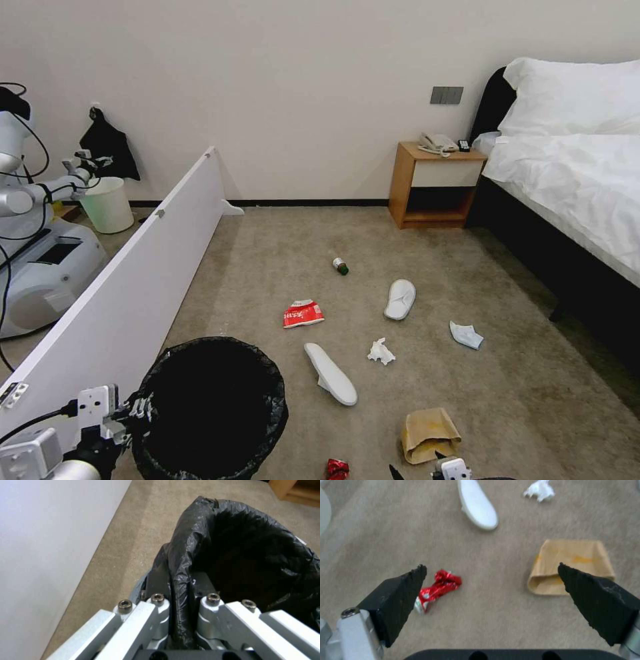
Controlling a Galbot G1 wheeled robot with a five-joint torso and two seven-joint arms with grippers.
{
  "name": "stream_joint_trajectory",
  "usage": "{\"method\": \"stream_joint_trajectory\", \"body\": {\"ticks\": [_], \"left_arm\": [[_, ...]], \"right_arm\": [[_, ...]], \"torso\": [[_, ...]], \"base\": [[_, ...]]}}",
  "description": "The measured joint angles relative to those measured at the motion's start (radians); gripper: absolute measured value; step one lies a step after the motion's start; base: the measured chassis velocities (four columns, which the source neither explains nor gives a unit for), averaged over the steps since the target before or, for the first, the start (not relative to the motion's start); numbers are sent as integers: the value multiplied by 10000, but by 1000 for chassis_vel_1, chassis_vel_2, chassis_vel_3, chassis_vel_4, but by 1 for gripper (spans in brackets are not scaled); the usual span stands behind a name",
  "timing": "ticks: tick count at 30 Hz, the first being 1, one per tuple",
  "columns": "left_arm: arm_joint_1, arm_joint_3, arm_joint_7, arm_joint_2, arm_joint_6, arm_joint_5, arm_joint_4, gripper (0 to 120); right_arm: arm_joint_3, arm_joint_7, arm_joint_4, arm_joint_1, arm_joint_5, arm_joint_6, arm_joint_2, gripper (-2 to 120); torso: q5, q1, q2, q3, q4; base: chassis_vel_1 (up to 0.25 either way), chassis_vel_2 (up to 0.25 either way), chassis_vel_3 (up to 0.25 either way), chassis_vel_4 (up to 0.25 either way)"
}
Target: Pick up the trash bin, then pick up the garbage from the floor and place it into the trash bin.
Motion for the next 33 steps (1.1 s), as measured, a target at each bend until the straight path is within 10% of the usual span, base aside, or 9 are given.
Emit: {"method": "stream_joint_trajectory", "body": {"ticks": [33], "left_arm": [[495, -159, -67, -207, 43, 167, -2, 5]], "right_arm": [[-2323, 1608, -2510, 3274, 3412, -877, 1067, 100]], "torso": [[0, 0, 0, 0, 1]], "base": [[0, 0, 0, 0]]}}
